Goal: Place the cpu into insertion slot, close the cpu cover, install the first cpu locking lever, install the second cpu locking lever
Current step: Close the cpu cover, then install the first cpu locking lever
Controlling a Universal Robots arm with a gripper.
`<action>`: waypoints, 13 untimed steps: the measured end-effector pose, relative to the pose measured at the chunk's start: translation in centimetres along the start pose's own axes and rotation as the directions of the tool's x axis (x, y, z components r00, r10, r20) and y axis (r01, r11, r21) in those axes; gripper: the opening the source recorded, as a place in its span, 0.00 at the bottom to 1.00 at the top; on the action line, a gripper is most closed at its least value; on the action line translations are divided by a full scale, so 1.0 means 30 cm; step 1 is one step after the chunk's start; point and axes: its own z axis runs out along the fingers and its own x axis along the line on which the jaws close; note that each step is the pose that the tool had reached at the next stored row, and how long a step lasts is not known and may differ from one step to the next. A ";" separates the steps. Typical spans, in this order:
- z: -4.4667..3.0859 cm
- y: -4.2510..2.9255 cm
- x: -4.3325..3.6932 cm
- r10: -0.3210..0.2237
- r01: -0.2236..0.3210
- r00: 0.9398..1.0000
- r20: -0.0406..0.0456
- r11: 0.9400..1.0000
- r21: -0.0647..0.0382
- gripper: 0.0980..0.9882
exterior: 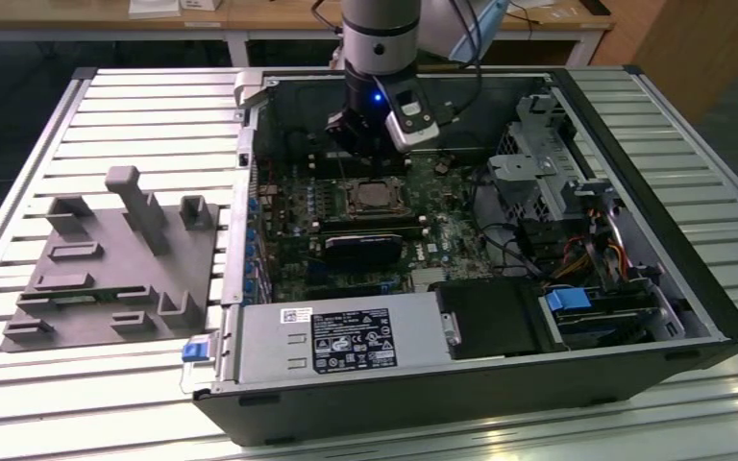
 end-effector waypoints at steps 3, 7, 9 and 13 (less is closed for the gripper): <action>-0.007 0.000 0.000 0.000 0.000 1.000 0.000 1.000 0.000 0.01; -0.008 0.000 -0.001 0.000 0.000 1.000 0.000 1.000 0.000 0.01; -0.008 0.001 -0.001 0.000 0.000 1.000 0.000 1.000 0.000 0.01; -0.008 0.001 -0.001 0.000 0.000 1.000 0.000 1.000 0.000 0.01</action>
